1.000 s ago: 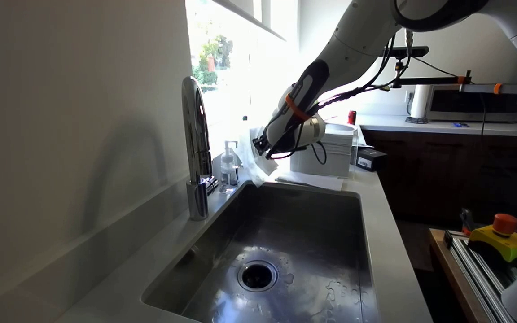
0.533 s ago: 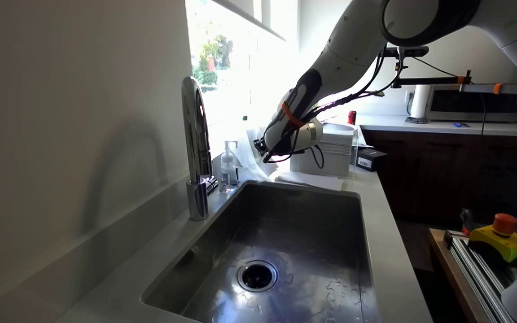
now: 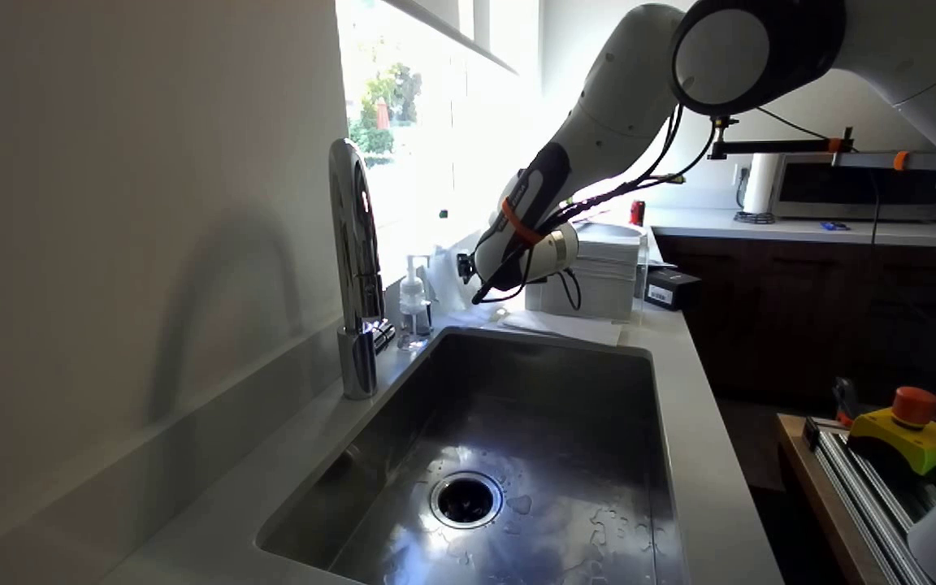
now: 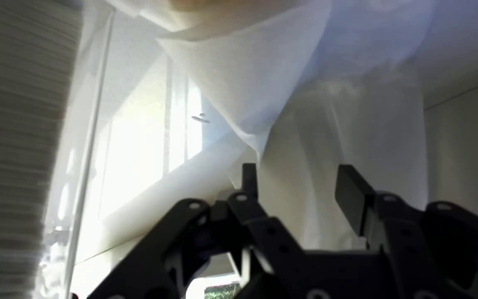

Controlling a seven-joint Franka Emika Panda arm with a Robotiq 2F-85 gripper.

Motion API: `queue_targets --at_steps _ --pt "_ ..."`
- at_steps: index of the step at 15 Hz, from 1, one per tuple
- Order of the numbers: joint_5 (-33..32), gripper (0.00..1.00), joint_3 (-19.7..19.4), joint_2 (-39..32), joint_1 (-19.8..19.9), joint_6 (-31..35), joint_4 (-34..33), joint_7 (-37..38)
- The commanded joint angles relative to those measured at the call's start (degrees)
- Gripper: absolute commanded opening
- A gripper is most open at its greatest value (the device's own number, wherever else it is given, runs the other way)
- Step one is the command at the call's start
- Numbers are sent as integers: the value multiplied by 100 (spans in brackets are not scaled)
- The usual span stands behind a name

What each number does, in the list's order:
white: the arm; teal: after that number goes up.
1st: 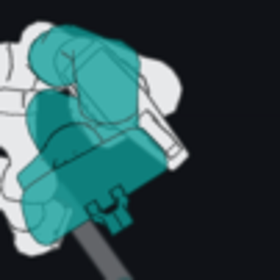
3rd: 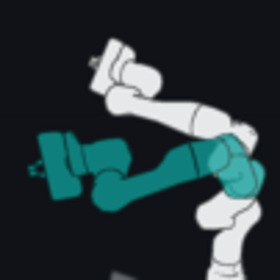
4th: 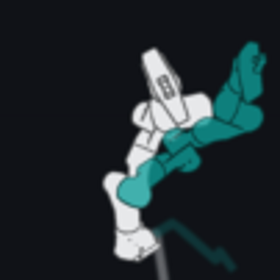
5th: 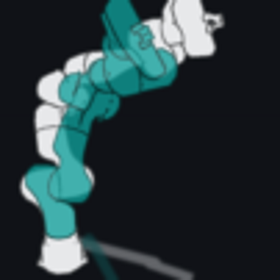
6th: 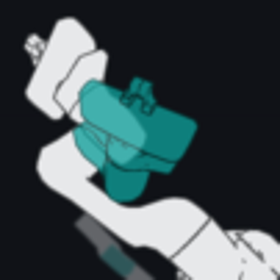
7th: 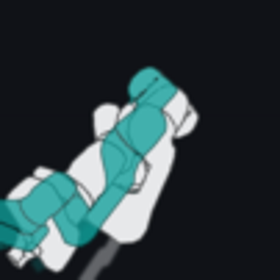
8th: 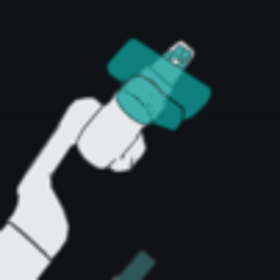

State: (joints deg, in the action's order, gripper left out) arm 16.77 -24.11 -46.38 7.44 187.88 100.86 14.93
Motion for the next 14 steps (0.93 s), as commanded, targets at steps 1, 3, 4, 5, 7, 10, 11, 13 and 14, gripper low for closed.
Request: queue_targets --at_steps 1,3,4,5,7,10,11,13,14 --pt "148 87 -91 -63 -147 -68 -82 101" --pt "115 99 -36 48 -153 -73 7 59" --pt "102 100 -21 109 -166 -114 63 41" --pt "89 100 -1 171 -175 -110 114 23" --pt "19 100 -74 320 -274 -192 262 -1" --pt "-60 100 -148 679 -384 -318 607 -136" --pt "-75 99 -185 799 -427 -339 725 -178" --pt "-118 100 -236 1073 -501 -507 965 -282" --pt "-149 100 -259 1228 -536 -586 1104 -360"
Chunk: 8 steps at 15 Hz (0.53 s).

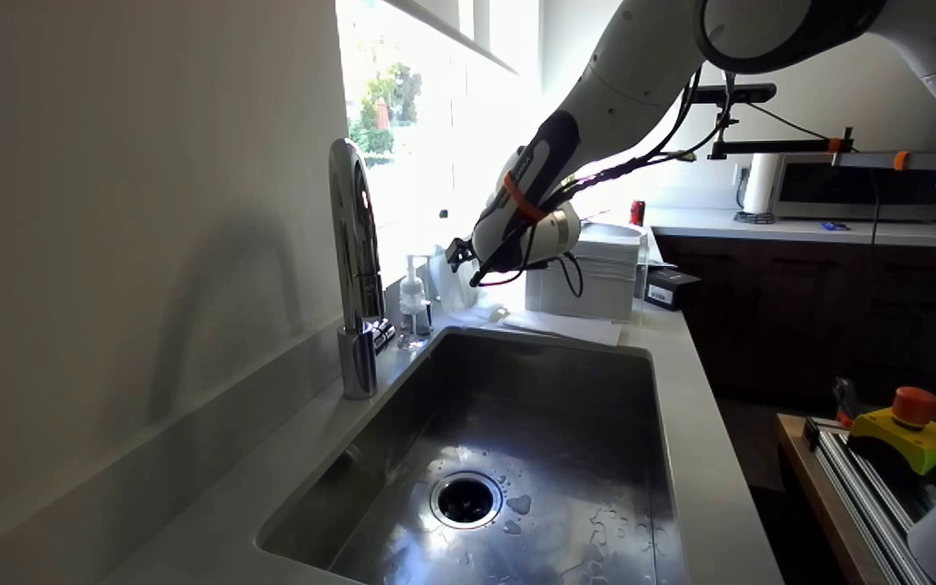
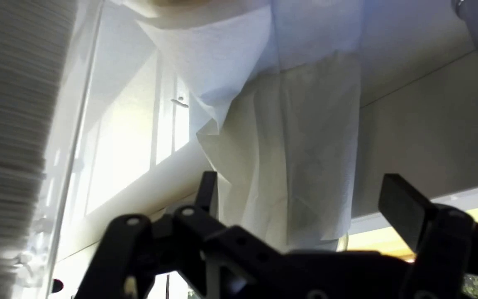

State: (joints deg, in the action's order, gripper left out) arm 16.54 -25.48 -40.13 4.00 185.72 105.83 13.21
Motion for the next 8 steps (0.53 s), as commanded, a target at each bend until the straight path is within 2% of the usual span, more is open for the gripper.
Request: queue_targets --at_steps 1,6,8 --pt "-134 100 -180 724 -250 -459 708 -233" --pt "-329 100 -427 1541 -512 -1055 1370 -707" --pt "-488 100 -391 1911 -497 -1353 1646 -1018"
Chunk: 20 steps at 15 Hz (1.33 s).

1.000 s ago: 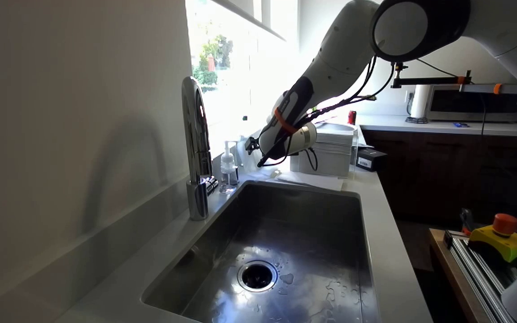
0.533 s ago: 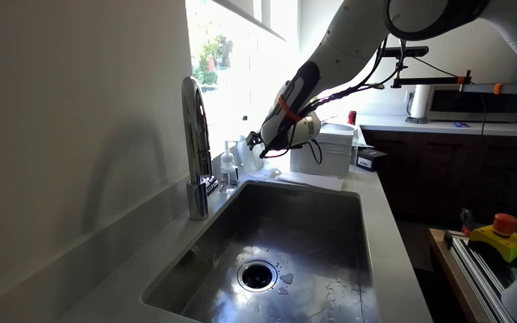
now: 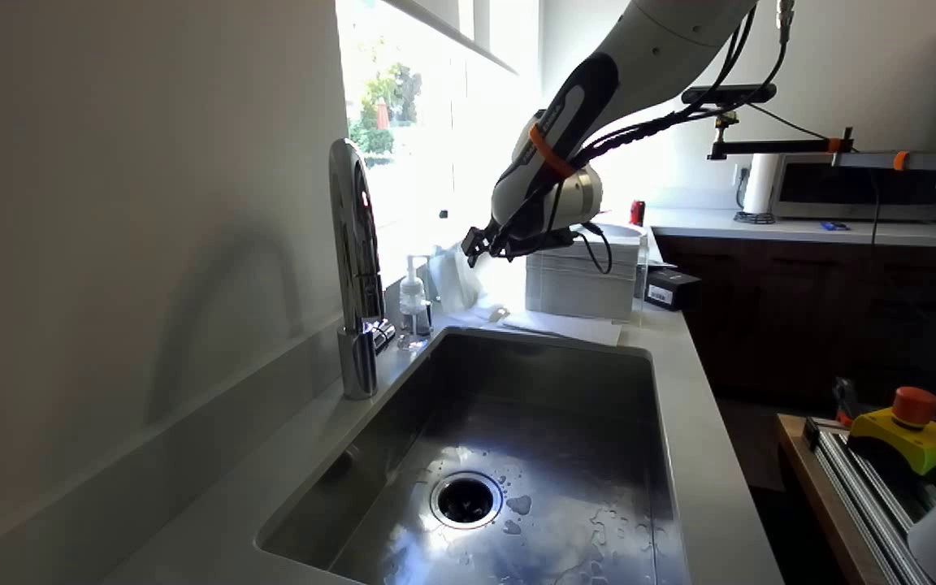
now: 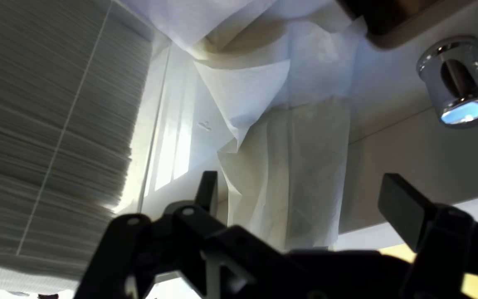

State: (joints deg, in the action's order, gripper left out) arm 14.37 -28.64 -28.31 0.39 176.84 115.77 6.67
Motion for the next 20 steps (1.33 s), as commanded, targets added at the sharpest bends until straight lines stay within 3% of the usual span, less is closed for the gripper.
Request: queue_targets --at_steps 1,3,4,5,9,15,20 --pt "-355 100 -99 916 -163 -668 757 -475" --pt "-462 100 -14 1284 -106 -1037 1002 -751" --pt "-884 100 370 1554 290 -1221 1126 -632" --pt "-966 100 498 1732 391 -1420 1240 -738" --pt "-656 100 1274 2328 1003 -2546 1532 -1649" --pt "-461 100 1525 2580 1196 -3655 1661 -2454" --pt "-552 100 1552 2442 1203 -3548 1561 -2396"
